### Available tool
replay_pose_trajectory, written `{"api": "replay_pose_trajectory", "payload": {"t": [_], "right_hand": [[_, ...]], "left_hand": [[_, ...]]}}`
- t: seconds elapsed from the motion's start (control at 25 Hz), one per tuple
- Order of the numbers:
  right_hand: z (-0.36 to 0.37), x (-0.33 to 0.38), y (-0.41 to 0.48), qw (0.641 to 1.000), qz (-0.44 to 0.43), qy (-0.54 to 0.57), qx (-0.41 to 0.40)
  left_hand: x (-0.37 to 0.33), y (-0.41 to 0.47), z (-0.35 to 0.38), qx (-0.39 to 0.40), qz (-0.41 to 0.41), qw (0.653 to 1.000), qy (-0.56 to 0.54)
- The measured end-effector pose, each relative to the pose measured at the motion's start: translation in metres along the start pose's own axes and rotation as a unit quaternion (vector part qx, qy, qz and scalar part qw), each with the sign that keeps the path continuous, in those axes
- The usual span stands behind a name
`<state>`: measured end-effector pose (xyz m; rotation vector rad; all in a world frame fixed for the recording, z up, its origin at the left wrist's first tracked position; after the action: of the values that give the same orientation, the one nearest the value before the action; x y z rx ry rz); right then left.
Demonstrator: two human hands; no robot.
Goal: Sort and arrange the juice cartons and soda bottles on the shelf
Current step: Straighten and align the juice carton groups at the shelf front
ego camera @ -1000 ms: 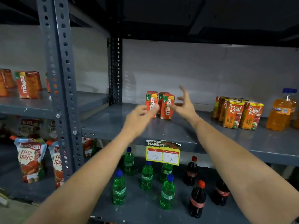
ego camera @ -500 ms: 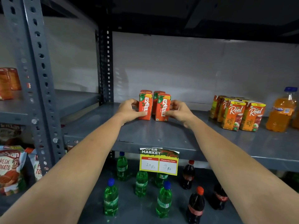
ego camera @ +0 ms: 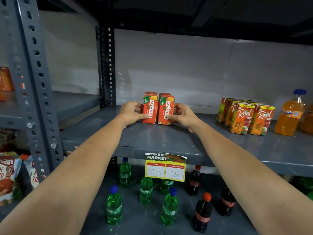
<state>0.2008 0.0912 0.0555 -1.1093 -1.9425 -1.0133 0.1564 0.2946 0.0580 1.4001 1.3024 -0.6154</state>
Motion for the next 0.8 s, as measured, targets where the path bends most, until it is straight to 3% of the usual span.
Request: {"api": "replay_pose_trajectory", "payload": {"t": [0.4, 0.52, 0.64, 0.8], "right_hand": [[0.001, -0.003, 0.002, 1.0, -0.003, -0.023, 0.003], [0.0, -0.001, 0.001, 1.0, -0.001, 0.023, 0.0], [-0.011, -0.001, -0.003, 0.997, -0.013, 0.065, -0.046], [-0.036, 0.002, -0.02, 0.984, 0.004, 0.075, -0.158]], "left_hand": [[-0.002, -0.001, 0.002, 0.004, -0.004, 1.0, 0.007], [0.0, -0.001, 0.001, 0.001, -0.014, 1.0, 0.01], [0.006, -0.003, -0.001, -0.017, -0.027, 0.999, 0.008], [-0.006, -0.016, -0.021, -0.117, 0.005, 0.989, 0.09]]}}
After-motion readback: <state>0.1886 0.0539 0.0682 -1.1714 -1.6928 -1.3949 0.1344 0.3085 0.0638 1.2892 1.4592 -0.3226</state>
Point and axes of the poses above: each hand's wrist, its own y-axis towards the middle knuckle, its own z-axis out of the palm, x = y × z, the point moved 9 cm from there along y, towards the middle knuckle, and after that the axes turned 9 degrees about -y, right-handed, at the moved point
